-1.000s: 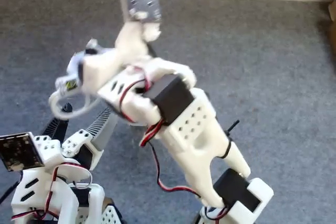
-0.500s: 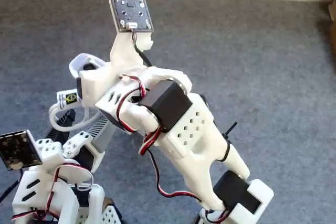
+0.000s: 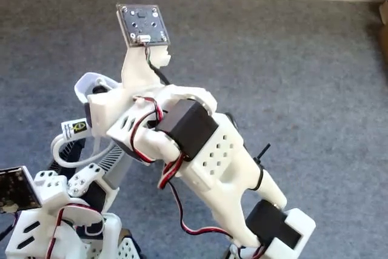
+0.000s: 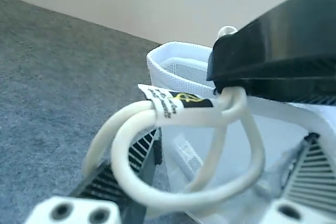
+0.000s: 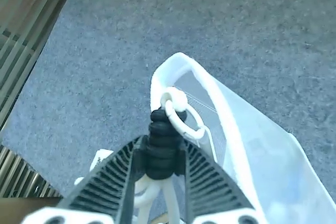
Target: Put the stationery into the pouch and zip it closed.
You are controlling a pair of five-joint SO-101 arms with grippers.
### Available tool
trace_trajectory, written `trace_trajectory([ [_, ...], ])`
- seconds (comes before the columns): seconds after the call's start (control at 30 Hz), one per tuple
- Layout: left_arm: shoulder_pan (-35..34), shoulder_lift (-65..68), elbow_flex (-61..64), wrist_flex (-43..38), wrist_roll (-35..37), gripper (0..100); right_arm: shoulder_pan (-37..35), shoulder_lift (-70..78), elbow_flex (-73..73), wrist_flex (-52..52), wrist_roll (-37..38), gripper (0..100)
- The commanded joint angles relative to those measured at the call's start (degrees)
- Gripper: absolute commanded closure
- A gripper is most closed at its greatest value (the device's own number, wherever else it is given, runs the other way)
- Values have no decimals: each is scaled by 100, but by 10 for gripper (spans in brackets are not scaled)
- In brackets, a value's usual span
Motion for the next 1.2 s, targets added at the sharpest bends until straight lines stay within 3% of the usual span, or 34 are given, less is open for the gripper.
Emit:
trace_trajectory([
  [0.0, 127, -57, -277, 185, 44, 623, -312, -382, -259, 4, 35, 993],
  [0.2, 154, -57, -277, 185, 70, 623, -470, -330, -251, -31, 35, 993],
  [0.43, 760, -57, -418, 325, 62, 623, -242, -233, -268, -303, 18, 993],
  [0.57, 787, -57, -470, 334, 62, 623, -48, -251, -251, -400, -633, 993],
  [0.77, 743, -57, -259, 325, 62, 627, -31, -259, -268, -382, -712, 993],
  [1.03, -629, -57, -207, 378, 62, 628, 84, -259, -295, 40, -730, 993],
  [1.17, -611, -57, 84, 308, 44, 628, 57, -259, -251, 66, -730, 993],
])
